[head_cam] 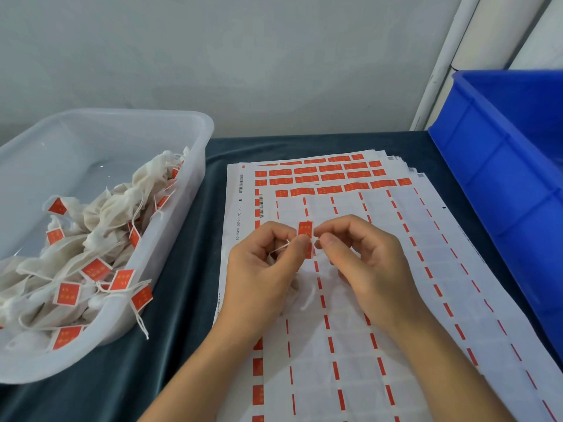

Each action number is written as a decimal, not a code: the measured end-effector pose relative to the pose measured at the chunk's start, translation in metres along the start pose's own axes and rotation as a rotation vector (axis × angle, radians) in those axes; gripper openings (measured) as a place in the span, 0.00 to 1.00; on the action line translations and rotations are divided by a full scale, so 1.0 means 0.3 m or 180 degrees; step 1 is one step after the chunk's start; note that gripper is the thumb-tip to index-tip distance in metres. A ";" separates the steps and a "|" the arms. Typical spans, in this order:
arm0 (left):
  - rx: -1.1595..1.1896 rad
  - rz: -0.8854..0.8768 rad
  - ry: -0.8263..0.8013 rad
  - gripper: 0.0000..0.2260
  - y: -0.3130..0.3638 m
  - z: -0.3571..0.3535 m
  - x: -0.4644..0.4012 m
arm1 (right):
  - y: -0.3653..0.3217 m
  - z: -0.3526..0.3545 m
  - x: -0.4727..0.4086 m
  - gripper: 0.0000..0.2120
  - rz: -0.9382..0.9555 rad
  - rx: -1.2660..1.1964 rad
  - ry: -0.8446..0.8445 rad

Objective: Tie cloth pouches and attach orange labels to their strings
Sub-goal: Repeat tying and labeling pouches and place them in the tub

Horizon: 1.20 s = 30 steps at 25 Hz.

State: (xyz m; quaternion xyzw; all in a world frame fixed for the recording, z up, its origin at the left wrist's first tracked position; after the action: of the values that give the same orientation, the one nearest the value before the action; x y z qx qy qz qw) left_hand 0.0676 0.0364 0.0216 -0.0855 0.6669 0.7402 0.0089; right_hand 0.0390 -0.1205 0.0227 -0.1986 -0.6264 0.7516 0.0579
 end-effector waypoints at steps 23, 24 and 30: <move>-0.0388 -0.0751 0.0033 0.06 0.034 0.004 0.020 | 0.029 0.021 -0.010 0.05 -0.0148 0.0335 0.0275; -0.0408 -0.0843 0.0010 0.04 0.041 0.000 0.025 | 0.026 0.020 -0.010 0.05 -0.0142 0.0322 0.0247; -0.0689 -0.0881 0.0057 0.07 0.024 0.003 0.017 | 0.011 0.012 -0.004 0.06 -0.0100 0.0227 0.0110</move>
State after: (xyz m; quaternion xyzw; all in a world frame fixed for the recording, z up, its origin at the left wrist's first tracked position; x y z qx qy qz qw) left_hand 0.0615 0.0360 0.0281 -0.1835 0.5652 0.7986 0.0956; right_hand 0.0393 -0.1248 0.0204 -0.1995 -0.6012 0.7689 0.0875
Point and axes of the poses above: each hand's wrist, its own x-axis away from the middle knuckle, its own z-axis out of the back of the hand, y = z × x, the point moved 6 cm from there along -x, towards the middle knuckle, and after that the axes turned 12 degrees about y, right-handed, at the moved point
